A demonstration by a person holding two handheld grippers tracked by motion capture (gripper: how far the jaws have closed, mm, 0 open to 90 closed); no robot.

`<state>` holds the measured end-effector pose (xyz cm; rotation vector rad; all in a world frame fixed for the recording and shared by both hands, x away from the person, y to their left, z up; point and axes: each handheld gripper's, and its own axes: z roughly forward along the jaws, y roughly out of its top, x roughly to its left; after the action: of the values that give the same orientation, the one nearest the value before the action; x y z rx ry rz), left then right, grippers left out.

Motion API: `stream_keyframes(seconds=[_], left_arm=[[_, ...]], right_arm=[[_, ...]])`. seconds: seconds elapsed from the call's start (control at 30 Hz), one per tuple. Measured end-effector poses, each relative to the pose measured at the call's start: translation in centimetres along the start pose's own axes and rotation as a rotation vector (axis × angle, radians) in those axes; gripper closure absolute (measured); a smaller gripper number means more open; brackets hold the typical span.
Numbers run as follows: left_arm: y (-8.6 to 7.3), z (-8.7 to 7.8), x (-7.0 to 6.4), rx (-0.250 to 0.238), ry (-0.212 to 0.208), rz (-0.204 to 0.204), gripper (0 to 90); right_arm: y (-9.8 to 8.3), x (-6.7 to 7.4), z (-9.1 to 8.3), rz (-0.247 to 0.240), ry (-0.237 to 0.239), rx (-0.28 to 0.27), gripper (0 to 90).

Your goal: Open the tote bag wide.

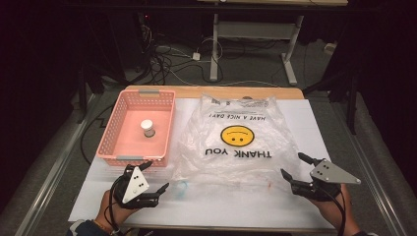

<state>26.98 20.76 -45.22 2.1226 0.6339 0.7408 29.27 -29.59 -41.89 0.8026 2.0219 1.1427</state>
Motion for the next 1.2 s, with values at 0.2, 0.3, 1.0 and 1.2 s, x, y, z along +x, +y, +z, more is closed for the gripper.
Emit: stream_keyframes(seconds=[0.2,0.3,1.0,1.2], left_arm=[[0.0,0.1,-0.1,0.004,-0.001,-0.005,17.2],[0.0,0.2,-0.1,0.005,-0.005,-0.001,17.2],[-0.2,0.3,0.1,0.015,-0.012,-0.025,17.1],[-0.1,0.3,0.1,0.012,-0.003,-0.019,17.4]], right_arm=[[1.2,-3.2,1.0,0.042,-0.043,0.017,34.4],[1.7,-5.8,2.2,0.072,-0.061,0.036,37.4],[-1.1,-13.4,18.8,0.290,-0.079,0.404,66.8],[-1.3,-13.7,18.0,0.316,-0.072,0.419,90.0]])
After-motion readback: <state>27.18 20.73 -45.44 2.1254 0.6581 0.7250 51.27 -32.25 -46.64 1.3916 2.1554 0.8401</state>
